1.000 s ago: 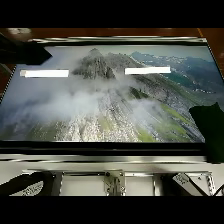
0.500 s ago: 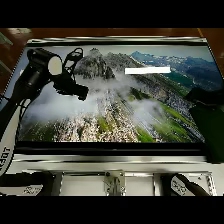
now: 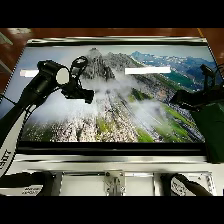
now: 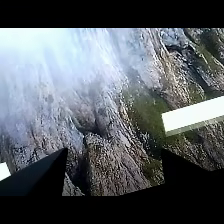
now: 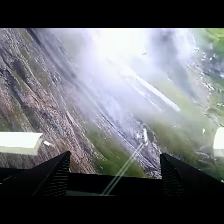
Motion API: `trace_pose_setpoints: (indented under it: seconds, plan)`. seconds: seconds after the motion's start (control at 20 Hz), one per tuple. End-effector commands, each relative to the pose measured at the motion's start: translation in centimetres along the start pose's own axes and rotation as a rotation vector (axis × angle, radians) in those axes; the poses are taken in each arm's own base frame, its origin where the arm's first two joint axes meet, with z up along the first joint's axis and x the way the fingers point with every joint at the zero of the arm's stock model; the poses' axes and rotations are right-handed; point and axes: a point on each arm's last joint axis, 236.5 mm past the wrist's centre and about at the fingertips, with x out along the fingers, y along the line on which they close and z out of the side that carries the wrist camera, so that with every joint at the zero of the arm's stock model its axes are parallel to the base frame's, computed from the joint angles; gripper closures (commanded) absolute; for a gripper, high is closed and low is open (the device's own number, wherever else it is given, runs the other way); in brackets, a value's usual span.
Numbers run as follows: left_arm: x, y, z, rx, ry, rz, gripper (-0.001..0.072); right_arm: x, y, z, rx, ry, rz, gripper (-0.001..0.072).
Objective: Fold the shirts.
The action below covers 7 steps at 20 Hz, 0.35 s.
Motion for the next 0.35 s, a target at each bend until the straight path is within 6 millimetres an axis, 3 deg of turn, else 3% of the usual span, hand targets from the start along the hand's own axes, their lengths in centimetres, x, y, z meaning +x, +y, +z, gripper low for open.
trace_pose_setpoints:
  seconds: [0.0, 0.3]
  plan:
    - [0.08, 0.08, 0.54, -0.005, -0.025, 0.001, 0.0002, 0.10, 0.23, -0.14, -0.001, 0.007, 0.006, 0.0033]
    - [0.08, 0.54, 0.64, 0.018, -0.028, 0.020, 0.0002, 0.09, 0.21, -0.13, -0.001, 0.007, 0.006, 0.0034]
